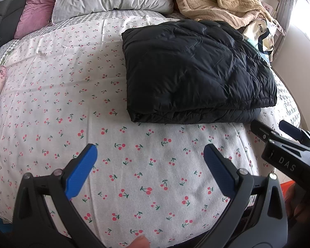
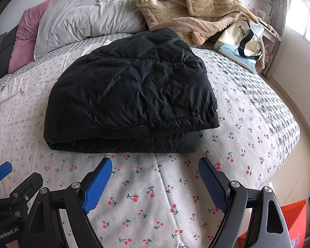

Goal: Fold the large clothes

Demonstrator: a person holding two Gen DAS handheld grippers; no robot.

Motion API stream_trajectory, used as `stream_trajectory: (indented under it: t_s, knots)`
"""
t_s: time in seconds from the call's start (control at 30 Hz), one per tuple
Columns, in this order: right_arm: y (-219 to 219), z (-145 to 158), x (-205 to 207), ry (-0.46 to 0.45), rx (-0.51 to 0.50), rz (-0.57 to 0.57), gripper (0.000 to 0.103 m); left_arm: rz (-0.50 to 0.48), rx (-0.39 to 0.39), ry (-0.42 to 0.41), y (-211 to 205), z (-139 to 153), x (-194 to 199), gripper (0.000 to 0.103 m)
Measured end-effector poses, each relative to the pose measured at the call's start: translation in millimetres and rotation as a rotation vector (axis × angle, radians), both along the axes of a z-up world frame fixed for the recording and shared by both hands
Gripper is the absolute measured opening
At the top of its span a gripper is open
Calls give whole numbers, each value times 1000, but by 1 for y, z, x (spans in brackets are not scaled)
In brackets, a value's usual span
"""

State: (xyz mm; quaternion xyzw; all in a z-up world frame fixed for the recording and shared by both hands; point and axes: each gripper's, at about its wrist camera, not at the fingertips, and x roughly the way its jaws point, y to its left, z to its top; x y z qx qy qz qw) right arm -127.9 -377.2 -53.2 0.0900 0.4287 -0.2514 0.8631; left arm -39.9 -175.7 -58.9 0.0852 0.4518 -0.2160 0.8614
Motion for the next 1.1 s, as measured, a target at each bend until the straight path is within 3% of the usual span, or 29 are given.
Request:
stream_trajectory:
  t_s: [0.67,1.1]
  knots:
    - [-1,2,-9,-13,7,-9,87,-23,8,-3,-7,0,0,102]
    - [15,-5,0,18,0,-14,87,-5,0,51,8,-6,7,102]
